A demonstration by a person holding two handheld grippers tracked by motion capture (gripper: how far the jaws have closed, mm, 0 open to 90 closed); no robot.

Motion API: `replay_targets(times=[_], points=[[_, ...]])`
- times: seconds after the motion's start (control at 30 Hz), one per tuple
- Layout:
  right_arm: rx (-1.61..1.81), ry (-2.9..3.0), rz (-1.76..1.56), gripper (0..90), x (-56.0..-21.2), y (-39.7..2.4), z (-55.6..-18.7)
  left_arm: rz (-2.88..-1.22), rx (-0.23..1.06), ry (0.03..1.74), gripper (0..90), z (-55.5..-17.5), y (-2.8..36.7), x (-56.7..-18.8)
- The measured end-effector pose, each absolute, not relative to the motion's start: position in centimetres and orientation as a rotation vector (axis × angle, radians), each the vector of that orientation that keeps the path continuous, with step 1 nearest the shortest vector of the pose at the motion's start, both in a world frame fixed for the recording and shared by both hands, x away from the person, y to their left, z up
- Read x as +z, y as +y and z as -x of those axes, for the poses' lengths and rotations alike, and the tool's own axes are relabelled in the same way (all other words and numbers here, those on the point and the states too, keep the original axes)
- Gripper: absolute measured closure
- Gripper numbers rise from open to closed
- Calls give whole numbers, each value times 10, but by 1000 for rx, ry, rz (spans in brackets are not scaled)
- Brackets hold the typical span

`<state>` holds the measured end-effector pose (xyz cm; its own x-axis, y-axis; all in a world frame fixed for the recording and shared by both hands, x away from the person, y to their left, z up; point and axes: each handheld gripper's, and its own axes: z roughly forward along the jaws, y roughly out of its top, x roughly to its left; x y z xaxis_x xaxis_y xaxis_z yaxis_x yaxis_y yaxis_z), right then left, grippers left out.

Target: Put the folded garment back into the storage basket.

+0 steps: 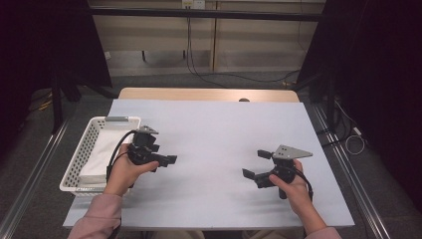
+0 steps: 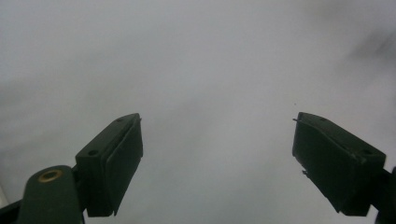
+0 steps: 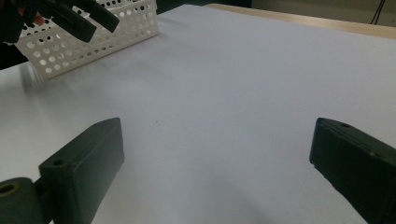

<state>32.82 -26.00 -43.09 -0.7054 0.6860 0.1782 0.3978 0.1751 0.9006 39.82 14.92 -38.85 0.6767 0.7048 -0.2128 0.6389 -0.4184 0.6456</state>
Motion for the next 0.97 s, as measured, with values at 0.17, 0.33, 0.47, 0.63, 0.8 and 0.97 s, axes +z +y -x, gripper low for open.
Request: replay_targets(times=[0.17,0.33,0.47,0.63,0.8,0.97], points=[[1541,2185,-1032,31,-431,-260,-328,-2167,115,1024,166,-397,147,-390],[1542,2187,-1033,31,-431,-259,-328,-2161,111,1024,166,-395,145,-394],[1544,2185,-1033,31,-431,-259,-328,-2143,100,1037,166,-393,143,-395],[1546,2189,-1031,31,-432,-259,-328,-2143,101,1026,165,-393,142,-397],[1537,2198,-1038,31,-434,-258,-327,-2169,110,1019,163,-393,142,-399],[1539,2194,-1032,31,-434,-258,-328,-2146,110,1031,161,-392,142,-400]])
